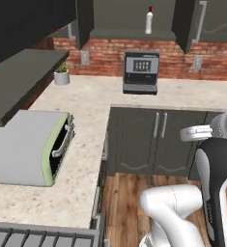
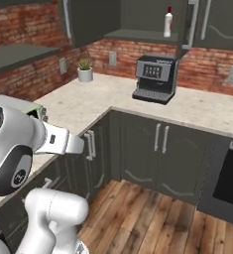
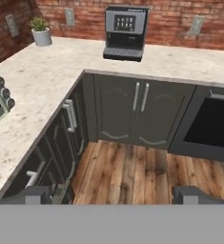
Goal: Open the cabinet directly in front. Then move the liquor and the mug to the dining counter with the jar on it.
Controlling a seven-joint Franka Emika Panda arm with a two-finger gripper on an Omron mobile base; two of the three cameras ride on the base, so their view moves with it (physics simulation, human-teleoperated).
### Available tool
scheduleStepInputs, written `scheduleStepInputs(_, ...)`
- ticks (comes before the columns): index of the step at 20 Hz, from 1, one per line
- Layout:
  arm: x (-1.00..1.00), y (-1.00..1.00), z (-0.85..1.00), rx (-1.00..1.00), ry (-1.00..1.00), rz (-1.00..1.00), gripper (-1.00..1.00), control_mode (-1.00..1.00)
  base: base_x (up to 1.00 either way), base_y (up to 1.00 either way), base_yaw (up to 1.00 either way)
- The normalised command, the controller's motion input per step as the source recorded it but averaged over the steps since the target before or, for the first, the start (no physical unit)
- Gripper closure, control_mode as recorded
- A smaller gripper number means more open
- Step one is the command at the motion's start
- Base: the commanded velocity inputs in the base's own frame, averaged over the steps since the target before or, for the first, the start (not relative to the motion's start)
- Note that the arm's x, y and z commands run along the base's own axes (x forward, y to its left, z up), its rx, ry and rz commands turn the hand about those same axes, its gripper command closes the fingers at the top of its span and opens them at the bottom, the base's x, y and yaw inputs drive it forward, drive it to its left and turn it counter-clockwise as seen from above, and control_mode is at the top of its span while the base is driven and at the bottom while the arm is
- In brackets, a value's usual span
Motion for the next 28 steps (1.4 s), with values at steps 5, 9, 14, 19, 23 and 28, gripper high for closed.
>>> scheduleStepInputs(5,0.00,0.00,0.00,0.00,0.00,0.00,-1.00,1.00,1.00,1.00,-0.44)
scheduleStepInputs(9,0.00,0.00,0.00,0.00,0.00,0.00,-1.00,1.00,0.38,0.44,-0.11)
scheduleStepInputs(14,0.00,0.00,0.00,0.00,0.00,0.00,-1.00,1.00,0.01,0.00,0.09)
scheduleStepInputs(19,0.00,0.00,0.00,0.00,0.00,0.00,-1.00,1.00,0.02,-0.04,0.67)
scheduleStepInputs(23,0.00,0.00,0.00,0.00,0.00,0.00,-1.00,1.00,0.53,-0.02,0.81)
scheduleStepInputs(28,0.00,0.00,0.00,0.00,0.00,0.00,-1.00,1.00,0.97,-0.05,0.66)
